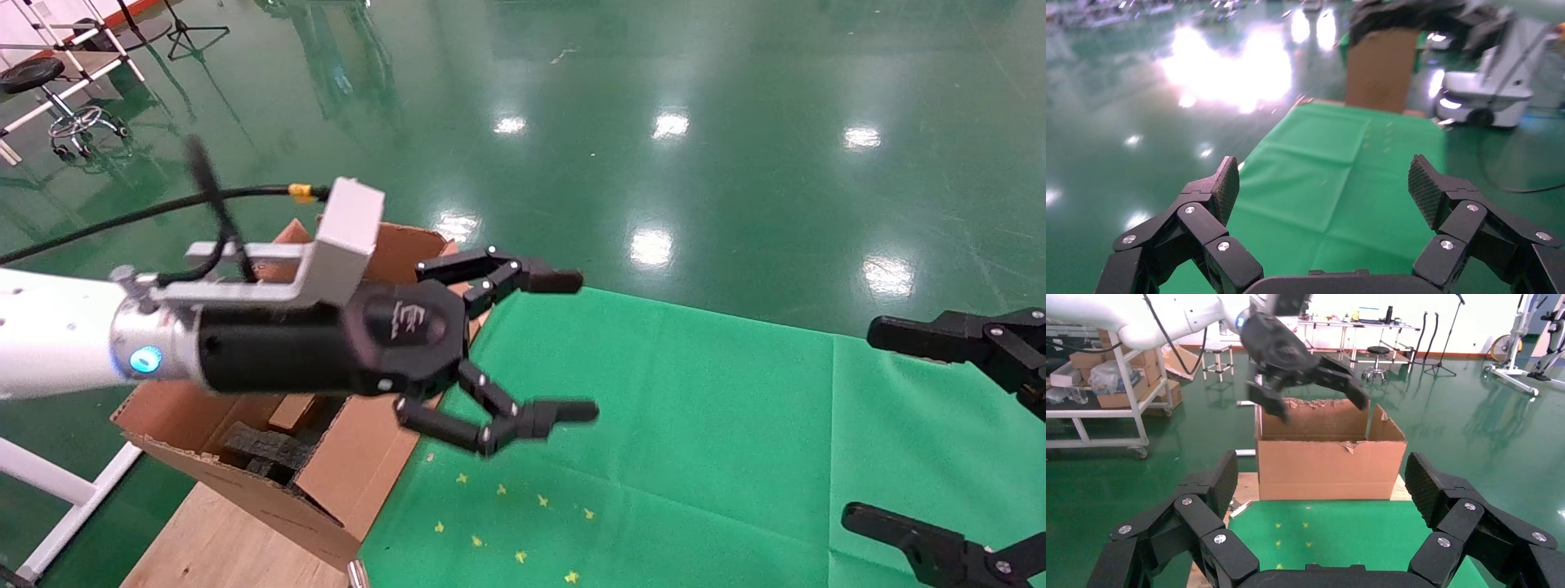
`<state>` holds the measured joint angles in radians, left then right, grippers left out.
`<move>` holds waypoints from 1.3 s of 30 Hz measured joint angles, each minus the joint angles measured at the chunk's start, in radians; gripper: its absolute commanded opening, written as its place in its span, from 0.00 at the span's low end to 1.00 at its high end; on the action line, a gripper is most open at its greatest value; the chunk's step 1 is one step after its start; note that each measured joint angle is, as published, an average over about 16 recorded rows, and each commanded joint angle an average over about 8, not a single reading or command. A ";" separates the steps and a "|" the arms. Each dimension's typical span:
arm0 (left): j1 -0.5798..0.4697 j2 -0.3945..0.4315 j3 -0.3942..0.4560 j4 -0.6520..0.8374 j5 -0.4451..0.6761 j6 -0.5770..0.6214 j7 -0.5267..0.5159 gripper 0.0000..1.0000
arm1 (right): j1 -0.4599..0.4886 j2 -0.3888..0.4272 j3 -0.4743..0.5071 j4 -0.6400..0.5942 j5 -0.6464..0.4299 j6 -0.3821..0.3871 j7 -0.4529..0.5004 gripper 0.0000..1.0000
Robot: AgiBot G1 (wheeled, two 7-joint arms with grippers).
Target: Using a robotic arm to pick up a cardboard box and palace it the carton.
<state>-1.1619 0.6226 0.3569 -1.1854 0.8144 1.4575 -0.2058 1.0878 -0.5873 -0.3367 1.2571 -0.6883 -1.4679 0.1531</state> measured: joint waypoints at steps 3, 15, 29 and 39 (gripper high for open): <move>0.039 -0.005 -0.035 -0.045 -0.038 0.017 0.008 1.00 | 0.000 0.000 0.000 0.000 0.000 0.000 0.000 1.00; 0.107 -0.014 -0.094 -0.120 -0.103 0.047 0.022 1.00 | 0.000 0.000 0.000 0.000 0.000 0.000 0.000 1.00; 0.093 -0.013 -0.082 -0.105 -0.090 0.041 0.019 1.00 | 0.000 0.000 0.000 0.000 0.000 0.000 0.000 1.00; 0.088 -0.012 -0.078 -0.099 -0.085 0.038 0.018 1.00 | 0.000 0.000 0.000 0.000 0.000 0.000 0.000 1.00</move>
<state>-1.0736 0.6106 0.2790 -1.2844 0.7297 1.4956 -0.1874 1.0876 -0.5873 -0.3367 1.2568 -0.6880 -1.4675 0.1530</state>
